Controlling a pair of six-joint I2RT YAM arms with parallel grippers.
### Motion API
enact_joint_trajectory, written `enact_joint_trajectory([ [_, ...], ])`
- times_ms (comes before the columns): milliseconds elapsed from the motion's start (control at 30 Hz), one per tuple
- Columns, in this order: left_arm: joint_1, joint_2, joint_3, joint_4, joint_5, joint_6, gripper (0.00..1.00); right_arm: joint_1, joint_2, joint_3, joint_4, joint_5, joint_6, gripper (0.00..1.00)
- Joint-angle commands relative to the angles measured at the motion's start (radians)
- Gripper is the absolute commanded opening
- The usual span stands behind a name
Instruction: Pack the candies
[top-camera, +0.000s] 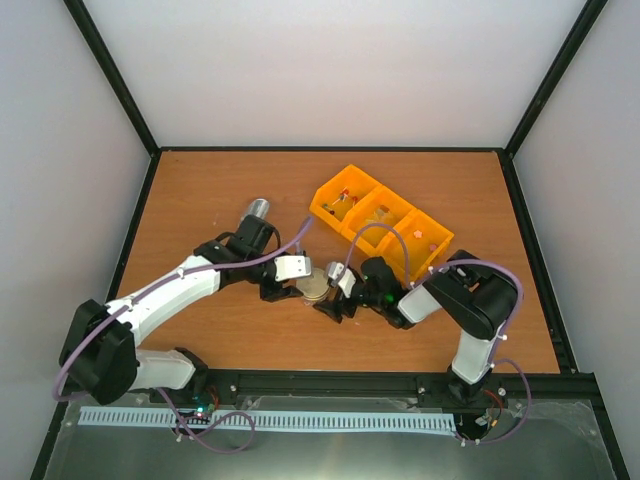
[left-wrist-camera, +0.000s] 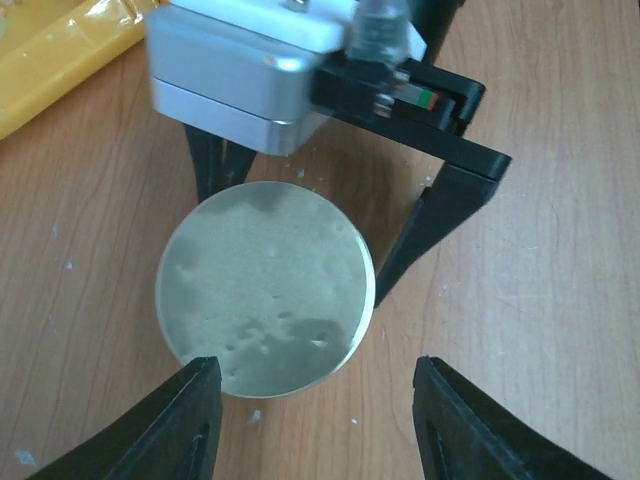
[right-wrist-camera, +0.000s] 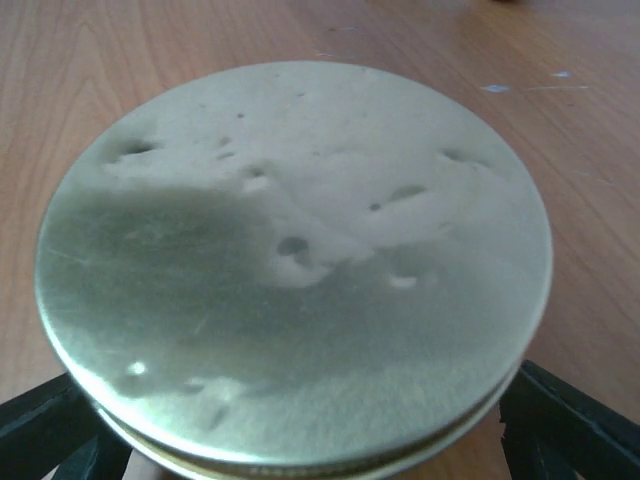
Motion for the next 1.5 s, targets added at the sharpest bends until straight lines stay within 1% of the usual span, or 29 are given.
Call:
enact_joint_trajectory([
  [0, -0.037, 0.020, -0.019, 0.084, -0.033, 0.035, 0.53, -0.030, 0.016, -0.007, 0.135, -0.015, -0.015, 0.95],
  [100, -0.068, 0.038, -0.030, 0.118, -0.052, 0.038, 0.51, -0.024, 0.020, -0.025, 0.180, -0.083, 0.002, 0.97],
  [200, -0.096, 0.055, -0.029, 0.169, -0.077, 0.031, 0.50, -0.015, 0.038, -0.012, 0.179, -0.090, -0.002, 1.00],
  [267, -0.102, 0.063, -0.023, 0.191, -0.100, 0.019, 0.46, -0.015, 0.049, -0.002, 0.176, -0.084, -0.004, 1.00],
  [367, -0.102, 0.076, -0.012, 0.217, -0.128, 0.015, 0.40, -0.015, 0.060, -0.003, 0.185, -0.080, -0.011, 0.97],
  [467, -0.106, 0.103, 0.004, 0.224, -0.138, 0.024, 0.35, -0.015, 0.071, -0.004, 0.196, -0.076, -0.009, 0.93],
  [667, -0.116, 0.144, 0.015, 0.246, -0.135, 0.036, 0.35, -0.015, 0.089, -0.004, 0.210, -0.076, 0.004, 0.86],
  [867, -0.118, 0.225, -0.022, 0.206, -0.165, 0.104, 0.31, -0.015, 0.102, -0.007, 0.225, -0.075, 0.008, 0.78],
  [1000, -0.118, 0.278, -0.024, 0.145, -0.165, 0.124, 0.28, -0.015, 0.108, -0.008, 0.235, -0.080, 0.008, 0.74],
  [1033, -0.118, 0.288, -0.016, 0.108, -0.153, 0.125, 0.28, -0.015, 0.109, -0.006, 0.235, -0.082, 0.007, 0.74],
  [1100, -0.116, 0.295, 0.006, 0.082, -0.133, 0.109, 0.27, -0.015, 0.109, -0.004, 0.237, -0.082, 0.008, 0.77],
  [1167, -0.099, 0.270, 0.024, 0.098, -0.109, 0.063, 0.30, -0.015, 0.103, -0.002, 0.239, -0.077, 0.010, 0.86],
  [1200, -0.090, 0.248, 0.035, 0.106, -0.090, 0.040, 0.33, -0.015, 0.100, -0.001, 0.238, -0.075, 0.012, 0.90],
  [1267, -0.083, 0.205, 0.053, 0.114, -0.068, 0.009, 0.40, -0.015, 0.096, 0.000, 0.233, -0.074, 0.014, 0.96],
  [1333, -0.082, 0.163, 0.061, 0.115, -0.051, 0.002, 0.44, -0.015, 0.096, 0.004, 0.240, -0.070, 0.018, 0.97],
  [1467, -0.082, 0.116, 0.051, 0.108, -0.025, 0.013, 0.45, -0.013, 0.114, 0.005, 0.273, -0.050, 0.032, 0.98],
])
